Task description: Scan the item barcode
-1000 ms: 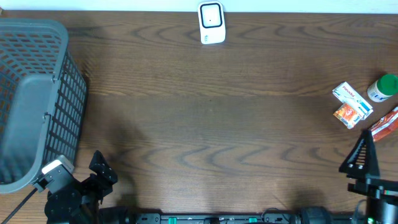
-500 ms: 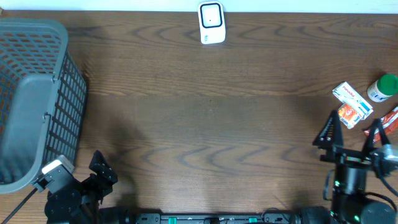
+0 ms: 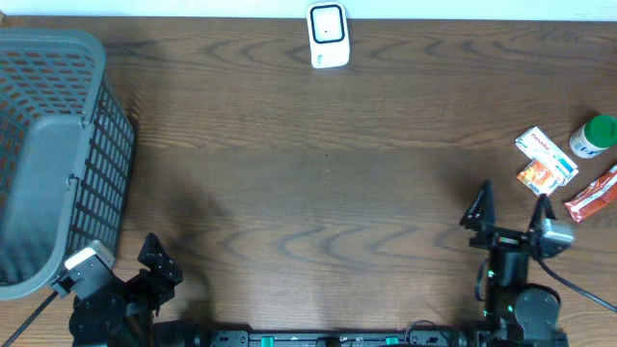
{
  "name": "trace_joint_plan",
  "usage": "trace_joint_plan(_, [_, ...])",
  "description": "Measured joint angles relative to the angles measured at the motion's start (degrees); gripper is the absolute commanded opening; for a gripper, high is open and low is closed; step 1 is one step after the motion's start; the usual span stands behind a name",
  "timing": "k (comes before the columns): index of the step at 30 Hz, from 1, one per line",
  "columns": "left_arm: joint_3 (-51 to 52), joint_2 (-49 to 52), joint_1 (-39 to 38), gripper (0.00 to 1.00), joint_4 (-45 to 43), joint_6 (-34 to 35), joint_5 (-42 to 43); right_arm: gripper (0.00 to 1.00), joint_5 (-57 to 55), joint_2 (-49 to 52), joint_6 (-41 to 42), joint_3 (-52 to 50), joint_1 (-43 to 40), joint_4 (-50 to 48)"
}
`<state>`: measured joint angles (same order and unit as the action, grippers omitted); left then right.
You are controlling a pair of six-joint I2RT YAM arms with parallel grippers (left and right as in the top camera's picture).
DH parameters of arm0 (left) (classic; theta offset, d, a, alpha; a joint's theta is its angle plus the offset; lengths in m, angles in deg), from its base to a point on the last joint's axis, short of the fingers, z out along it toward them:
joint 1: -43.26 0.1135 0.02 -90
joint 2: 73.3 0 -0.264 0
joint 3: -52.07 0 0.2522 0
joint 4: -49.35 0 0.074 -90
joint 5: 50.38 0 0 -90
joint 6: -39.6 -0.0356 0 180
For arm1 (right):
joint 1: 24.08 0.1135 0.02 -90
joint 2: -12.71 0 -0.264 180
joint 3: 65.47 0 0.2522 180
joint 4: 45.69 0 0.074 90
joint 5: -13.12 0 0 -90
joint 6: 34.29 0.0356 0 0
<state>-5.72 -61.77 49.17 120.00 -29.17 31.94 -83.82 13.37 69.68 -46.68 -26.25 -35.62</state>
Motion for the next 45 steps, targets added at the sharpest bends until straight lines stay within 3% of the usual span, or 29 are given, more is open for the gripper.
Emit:
trace_joint_plan(8, [0.0, 0.0, 0.0, 0.87, 0.0, 0.0, 0.0, 0.99, 0.1, 0.0, -2.0, -4.7, 0.0, 7.1])
trace_joint_plan(19, [0.0, 0.0, 0.0, 0.88, 0.0, 0.0, 0.0, 0.99, 1.0, 0.0, -8.2, -4.7, 0.0, 7.1])
trace_joint_plan(45, [0.0, 0.0, 0.0, 0.87, 0.0, 0.0, 0.0, 0.99, 1.0, 0.0, -8.9, -4.7, 0.0, 7.1])
